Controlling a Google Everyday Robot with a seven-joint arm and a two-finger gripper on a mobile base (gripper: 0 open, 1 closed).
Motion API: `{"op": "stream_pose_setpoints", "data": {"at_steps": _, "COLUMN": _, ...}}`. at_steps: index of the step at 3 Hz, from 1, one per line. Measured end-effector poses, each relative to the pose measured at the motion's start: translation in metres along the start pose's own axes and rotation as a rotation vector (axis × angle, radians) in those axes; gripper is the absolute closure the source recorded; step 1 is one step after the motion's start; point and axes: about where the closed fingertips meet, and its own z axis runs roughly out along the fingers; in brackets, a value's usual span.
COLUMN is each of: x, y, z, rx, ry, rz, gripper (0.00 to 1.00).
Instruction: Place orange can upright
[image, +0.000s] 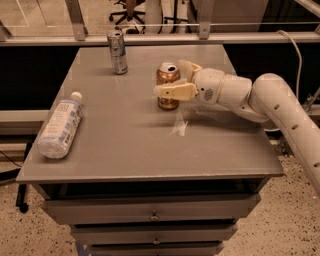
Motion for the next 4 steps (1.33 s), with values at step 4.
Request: {"op": "stream_pose_setpoints", "data": {"at_steps": 4, "x": -0.053, "y": -0.039, "z": -0.097, "rx": 0.073, "ry": 0.073, "rz": -0.127, "gripper": 0.0}}
